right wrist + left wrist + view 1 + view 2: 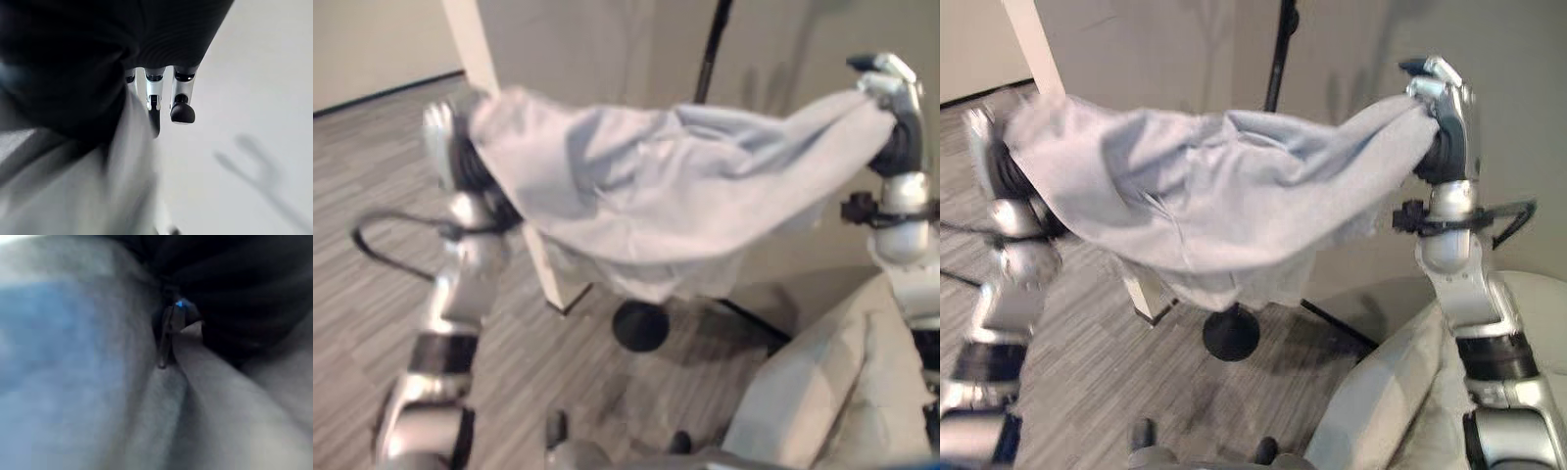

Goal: Hang the clothes on the sofa on the clothes rack.

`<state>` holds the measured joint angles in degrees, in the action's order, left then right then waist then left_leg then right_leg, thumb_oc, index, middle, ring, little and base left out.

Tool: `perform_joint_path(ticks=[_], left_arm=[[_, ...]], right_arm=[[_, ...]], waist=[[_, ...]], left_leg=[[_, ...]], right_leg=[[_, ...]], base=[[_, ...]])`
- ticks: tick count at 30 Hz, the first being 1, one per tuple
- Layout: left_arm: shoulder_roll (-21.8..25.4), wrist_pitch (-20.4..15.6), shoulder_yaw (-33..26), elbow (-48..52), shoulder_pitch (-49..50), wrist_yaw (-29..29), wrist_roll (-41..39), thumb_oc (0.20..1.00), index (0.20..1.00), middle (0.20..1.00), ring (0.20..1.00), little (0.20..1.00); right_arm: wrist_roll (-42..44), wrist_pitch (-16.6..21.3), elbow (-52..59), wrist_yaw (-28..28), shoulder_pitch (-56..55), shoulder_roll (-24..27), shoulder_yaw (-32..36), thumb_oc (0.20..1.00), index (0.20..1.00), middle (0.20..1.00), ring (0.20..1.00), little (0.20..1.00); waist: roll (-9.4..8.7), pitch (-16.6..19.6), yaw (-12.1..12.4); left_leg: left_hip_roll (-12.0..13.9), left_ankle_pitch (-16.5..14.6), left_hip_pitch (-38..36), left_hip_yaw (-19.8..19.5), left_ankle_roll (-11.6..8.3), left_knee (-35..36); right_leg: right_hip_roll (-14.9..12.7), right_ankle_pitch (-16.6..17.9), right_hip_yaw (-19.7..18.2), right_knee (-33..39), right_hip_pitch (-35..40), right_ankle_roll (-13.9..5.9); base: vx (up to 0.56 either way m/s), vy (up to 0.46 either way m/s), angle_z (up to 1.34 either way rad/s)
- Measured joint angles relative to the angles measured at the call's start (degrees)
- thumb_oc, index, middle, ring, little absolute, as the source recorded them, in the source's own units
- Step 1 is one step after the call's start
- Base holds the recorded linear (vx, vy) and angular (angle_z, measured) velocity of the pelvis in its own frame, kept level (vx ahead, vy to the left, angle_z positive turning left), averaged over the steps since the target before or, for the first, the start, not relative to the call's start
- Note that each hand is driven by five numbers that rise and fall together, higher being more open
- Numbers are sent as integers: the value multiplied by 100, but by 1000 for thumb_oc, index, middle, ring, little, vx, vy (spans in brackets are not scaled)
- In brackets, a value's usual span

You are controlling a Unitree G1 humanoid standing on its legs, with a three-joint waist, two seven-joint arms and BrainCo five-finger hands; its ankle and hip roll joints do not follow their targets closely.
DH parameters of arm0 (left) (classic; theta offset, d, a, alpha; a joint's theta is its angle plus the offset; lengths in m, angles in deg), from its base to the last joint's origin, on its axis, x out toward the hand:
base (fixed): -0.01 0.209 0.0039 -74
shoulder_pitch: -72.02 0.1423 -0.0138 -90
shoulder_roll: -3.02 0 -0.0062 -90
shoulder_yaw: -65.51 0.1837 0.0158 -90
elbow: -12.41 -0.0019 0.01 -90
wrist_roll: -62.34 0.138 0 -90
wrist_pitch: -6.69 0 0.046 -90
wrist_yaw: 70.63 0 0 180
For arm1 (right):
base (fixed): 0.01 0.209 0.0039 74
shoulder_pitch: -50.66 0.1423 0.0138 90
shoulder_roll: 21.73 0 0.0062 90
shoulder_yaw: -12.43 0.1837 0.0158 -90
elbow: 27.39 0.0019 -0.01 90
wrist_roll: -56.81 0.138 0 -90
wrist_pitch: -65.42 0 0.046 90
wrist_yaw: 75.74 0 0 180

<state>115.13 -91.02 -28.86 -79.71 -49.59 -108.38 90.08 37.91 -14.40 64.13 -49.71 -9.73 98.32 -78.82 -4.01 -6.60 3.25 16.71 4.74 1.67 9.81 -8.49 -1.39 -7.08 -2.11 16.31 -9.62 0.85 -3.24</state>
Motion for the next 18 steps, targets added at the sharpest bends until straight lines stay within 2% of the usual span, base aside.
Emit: perform_joint_path(ticks=[1,2,3,4,5,6,9,12,13,14,16,18], left_arm=[[484,82,221,-306,-166,-211,75,200,200,200,200,200],[523,105,209,-318,-177,-221,98,200,200,200,200,200],[808,146,603,-832,-490,-366,93,200,200,200,200,200],[972,219,954,-1173,-722,-282,94,200,200,200,200,200],[1006,254,1090,-1208,-788,-249,95,200,200,200,200,200],[1006,260,1190,-1288,-827,-273,90,200,200,200,200,200],[922,349,1574,-1426,-924,-81,108,200,200,200,200,200],[835,383,1529,-1261,-857,-8,121,200,200,200,200,200],[803,362,1503,-1125,-843,24,143,200,200,200,200,200],[782,352,1492,-1085,-844,43,194,200,200,200,200,200],[706,286,1433,-1019,-830,75,276,200,200,200,200,200],[698,285,1417,-1063,-789,80,337,200,200,200,200,200]], right_arm=[[-248,-98,-151,233,154,6,-48,200,200,200,200,200],[-255,-117,-149,302,177,28,-27,200,200,200,200,200],[-321,-147,-717,510,688,97,-306,200,200,200,200,200],[-352,-327,-1132,519,1090,114,-486,200,200,200,200,200],[-357,-499,-1292,605,1301,142,-501,200,200,200,200,200],[-367,-558,-1474,646,1479,155,-591,200,200,200,200,200],[-451,-882,-2053,744,1731,218,-919,200,200,200,200,200],[-538,-1011,-2059,771,1738,325,-922,200,200,200,200,200],[-609,-1075,-2049,790,1734,506,-916,200,200,200,200,200],[-635,-1097,-2037,794,1735,570,-898,200,200,200,200,200],[-706,-1111,-1911,842,1674,633,-653,200,200,200,200,200],[-781,-1110,-1779,835,1627,681,-552,200,200,200,200,200]], waist=[[-298,191,58],[-387,243,55],[-546,305,100],[-472,301,114],[-417,311,104],[-388,301,132],[-373,311,82],[-312,276,68],[-326,284,16],[-318,283,11],[-288,280,-114],[-356,327,-184]], left_leg=[[-416,-152,-75,100,178,-233],[-531,-180,-87,117,164,-314],[-749,-492,14,124,350,-635],[-768,-473,16,181,349,-691],[-885,-552,13,240,432,-673],[-900,-530,14,322,513,-681],[-1106,-624,-252,569,648,-641],[-1248,-680,-731,853,751,-235],[-1314,-687,-824,951,760,-182],[-1316,-696,-845,957,766,-160],[-1285,-668,-873,937,731,-80],[-1306,-637,-852,905,681,-38]], right_leg=[[-531,-293,28,-192,139,-231],[-569,-265,12,-148,193,-238],[-794,-206,-22,-154,241,-551],[-873,-149,-20,-300,139,-558],[-962,31,8,-464,2,-595],[-1080,49,19,-681,-117,-626],[-1397,392,55,-1444,-505,-575],[-1771,470,547,-1498,-479,-668],[-1792,469,865,-1190,-296,-661],[-1776,478,945,-1009,-174,-657],[-1537,535,968,-46,98,-806],[-1357,872,797,990,413,-872]], base=[[185,371,8],[250,497,9],[238,519,5],[169,401,-2],[171,388,-11],[104,256,-13],[206,278,-29],[168,10,-53],[80,-80,-34],[81,-170,-24],[102,-213,-15],[130,-113,5]])
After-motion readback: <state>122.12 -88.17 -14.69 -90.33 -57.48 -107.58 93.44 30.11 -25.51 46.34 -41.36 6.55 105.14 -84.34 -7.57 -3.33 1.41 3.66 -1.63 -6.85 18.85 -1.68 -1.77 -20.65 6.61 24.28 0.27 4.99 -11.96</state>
